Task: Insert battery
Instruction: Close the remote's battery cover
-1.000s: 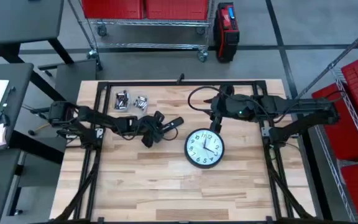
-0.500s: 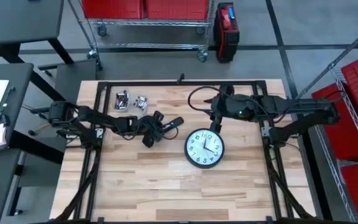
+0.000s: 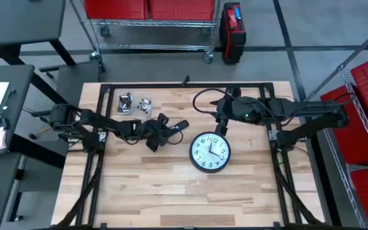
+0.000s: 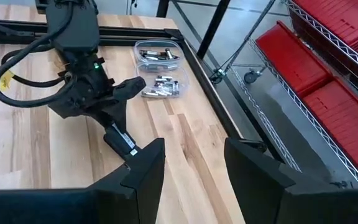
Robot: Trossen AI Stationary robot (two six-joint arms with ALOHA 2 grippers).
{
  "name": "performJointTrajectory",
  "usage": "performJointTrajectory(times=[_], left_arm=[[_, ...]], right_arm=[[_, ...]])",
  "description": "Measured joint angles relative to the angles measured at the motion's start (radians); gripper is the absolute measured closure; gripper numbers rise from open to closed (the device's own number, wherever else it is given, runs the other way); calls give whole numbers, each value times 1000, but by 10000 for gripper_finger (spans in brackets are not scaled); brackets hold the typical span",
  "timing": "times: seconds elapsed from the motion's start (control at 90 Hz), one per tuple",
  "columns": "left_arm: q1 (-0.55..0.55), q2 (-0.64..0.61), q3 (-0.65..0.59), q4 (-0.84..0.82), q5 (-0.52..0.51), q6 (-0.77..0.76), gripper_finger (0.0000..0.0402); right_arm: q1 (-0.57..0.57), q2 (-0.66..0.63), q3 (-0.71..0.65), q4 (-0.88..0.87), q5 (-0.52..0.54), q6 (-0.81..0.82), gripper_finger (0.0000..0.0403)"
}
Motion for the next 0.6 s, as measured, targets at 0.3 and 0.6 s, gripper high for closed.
performJointTrajectory(times=[0.3,0.6], left_arm=[[-5,0,0,6,56,-18,300],[-5,0,0,3,56,-36,254]], right_arm=[[0,0,0,0,0,0,243],[0,0,0,0,0,-2,243]])
